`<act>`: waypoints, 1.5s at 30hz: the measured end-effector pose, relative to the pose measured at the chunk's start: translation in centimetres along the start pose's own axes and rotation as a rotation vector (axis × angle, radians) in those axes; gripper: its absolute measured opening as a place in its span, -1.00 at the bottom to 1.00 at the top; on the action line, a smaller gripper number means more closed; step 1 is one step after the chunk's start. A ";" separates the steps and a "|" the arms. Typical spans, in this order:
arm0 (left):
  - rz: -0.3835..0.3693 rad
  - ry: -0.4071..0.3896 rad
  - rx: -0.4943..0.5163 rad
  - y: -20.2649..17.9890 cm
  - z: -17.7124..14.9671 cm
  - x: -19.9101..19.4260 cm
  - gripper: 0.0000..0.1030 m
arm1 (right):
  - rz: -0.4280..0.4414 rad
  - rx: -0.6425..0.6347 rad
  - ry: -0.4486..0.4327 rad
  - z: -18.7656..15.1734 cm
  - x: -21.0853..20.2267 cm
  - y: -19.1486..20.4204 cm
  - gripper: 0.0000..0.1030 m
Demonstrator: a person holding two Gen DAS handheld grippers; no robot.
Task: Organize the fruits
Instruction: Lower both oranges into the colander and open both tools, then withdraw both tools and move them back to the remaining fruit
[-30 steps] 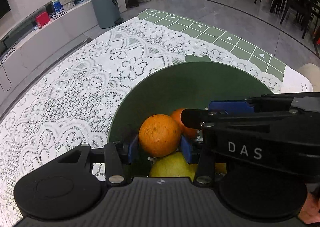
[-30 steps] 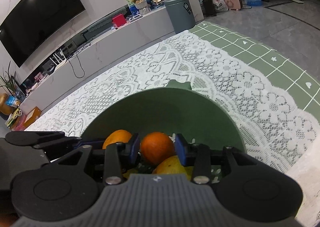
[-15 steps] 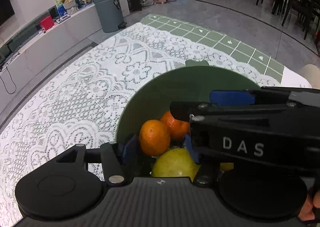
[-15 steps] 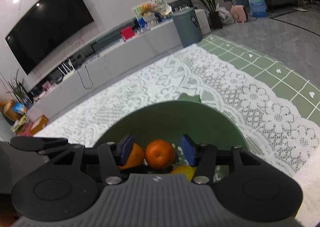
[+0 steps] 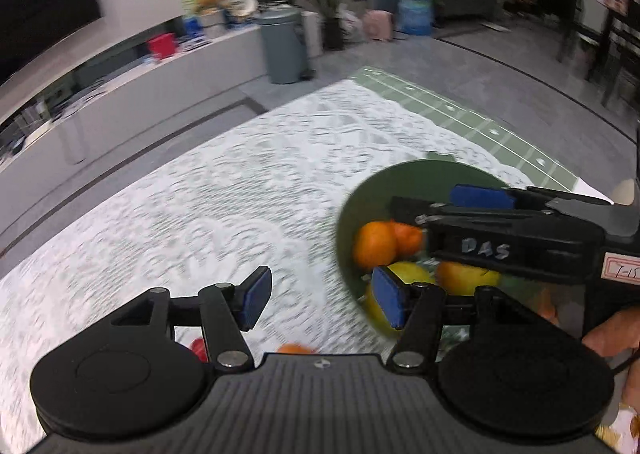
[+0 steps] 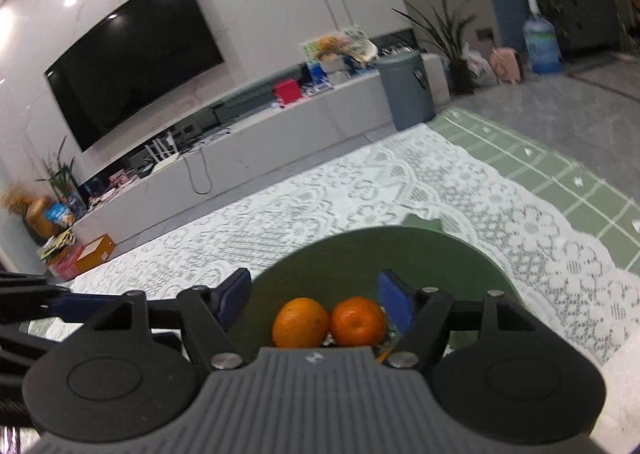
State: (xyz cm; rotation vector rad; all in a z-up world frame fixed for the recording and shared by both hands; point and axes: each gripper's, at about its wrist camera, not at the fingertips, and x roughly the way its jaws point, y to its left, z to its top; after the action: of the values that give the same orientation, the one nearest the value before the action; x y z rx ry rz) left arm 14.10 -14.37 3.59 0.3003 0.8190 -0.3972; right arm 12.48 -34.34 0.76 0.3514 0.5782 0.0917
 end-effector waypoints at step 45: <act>-0.020 -0.132 -0.439 10.1 -15.6 -4.7 0.19 | 0.050 -0.333 0.158 -8.9 -5.0 13.6 0.12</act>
State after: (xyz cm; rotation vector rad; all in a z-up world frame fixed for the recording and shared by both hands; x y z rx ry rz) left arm 5.68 1.96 -1.88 -0.1417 0.7580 -0.2432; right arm 3.59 -19.87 1.22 0.0347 0.6982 0.2620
